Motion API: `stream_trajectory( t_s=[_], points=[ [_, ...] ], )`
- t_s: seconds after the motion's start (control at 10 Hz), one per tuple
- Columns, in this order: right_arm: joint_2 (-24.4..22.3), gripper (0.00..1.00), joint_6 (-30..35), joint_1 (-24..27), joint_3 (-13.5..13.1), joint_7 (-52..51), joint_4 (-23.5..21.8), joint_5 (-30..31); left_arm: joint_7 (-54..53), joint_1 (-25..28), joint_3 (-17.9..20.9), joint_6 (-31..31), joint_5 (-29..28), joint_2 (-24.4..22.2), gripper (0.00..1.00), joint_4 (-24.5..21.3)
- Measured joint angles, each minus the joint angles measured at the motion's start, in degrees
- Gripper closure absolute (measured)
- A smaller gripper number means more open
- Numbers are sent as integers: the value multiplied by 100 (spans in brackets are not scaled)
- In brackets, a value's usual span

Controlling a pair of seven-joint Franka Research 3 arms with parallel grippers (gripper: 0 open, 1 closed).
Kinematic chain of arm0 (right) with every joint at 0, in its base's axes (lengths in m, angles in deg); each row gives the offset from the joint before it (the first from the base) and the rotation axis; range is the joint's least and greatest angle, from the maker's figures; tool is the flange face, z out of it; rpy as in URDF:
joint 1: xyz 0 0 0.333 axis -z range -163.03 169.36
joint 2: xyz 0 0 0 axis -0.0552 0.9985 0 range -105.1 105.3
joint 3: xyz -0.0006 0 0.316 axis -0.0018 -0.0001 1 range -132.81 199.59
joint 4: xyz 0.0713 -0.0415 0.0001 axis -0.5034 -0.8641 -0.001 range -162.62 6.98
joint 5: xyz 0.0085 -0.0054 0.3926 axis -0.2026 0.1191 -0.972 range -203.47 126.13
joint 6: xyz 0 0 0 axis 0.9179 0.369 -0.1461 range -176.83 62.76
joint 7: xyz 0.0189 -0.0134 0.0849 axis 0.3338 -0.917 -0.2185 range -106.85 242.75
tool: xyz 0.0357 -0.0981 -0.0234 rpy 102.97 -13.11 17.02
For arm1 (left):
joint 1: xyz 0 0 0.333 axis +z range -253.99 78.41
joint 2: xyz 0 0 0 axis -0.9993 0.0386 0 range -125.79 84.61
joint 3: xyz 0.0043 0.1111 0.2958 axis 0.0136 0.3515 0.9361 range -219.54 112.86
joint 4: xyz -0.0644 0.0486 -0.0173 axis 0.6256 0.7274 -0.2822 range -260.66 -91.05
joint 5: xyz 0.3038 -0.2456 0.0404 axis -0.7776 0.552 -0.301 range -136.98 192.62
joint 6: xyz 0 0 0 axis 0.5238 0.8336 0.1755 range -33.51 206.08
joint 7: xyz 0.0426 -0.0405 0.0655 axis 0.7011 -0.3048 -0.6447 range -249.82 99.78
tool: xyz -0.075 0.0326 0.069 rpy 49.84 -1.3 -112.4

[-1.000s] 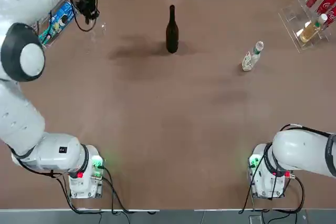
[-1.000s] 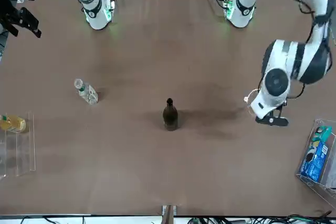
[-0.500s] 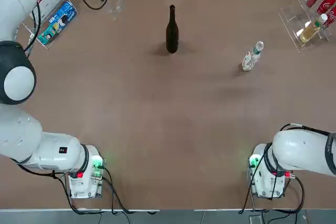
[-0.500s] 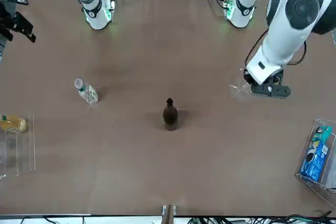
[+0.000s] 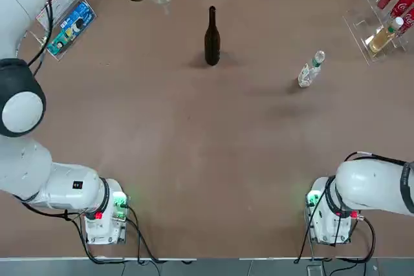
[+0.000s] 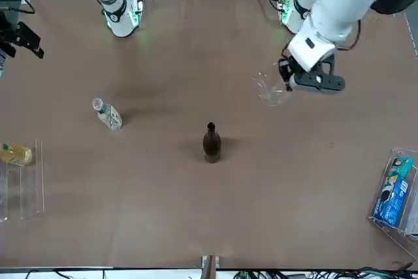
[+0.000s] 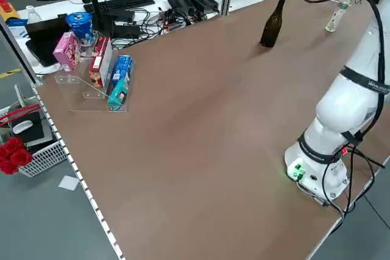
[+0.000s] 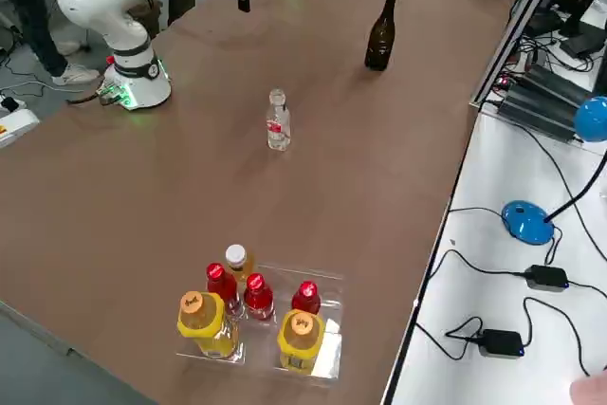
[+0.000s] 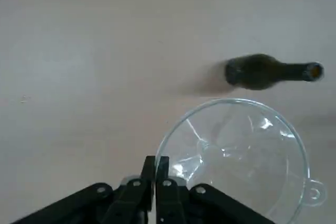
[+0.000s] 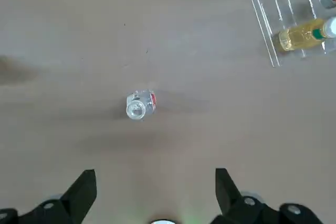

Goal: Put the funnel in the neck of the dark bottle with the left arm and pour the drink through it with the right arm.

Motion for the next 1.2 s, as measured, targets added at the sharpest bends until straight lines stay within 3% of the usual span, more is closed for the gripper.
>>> stream_trajectory(
  t_s=[0.3,0.5,0.7,1.0,1.2],
  points=[
    [4,0,27,2,-37,-59,4,0,950,-40,-476,129,142,234,96,362],
    [16,0,24,39,-138,-893,4,-3,1507,-150,-659,514,142,615,96,701],
    [35,0,-38,154,-297,-1823,-41,-125,1915,-434,-678,1037,34,931,96,798],
    [81,0,-154,535,-418,-2977,-255,-527,2409,-880,-674,1234,-611,1580,96,1198],
    [157,0,-360,551,-783,-4067,-542,-777,2406,-898,-653,1241,-701,1754,96,1364]
  ],
)
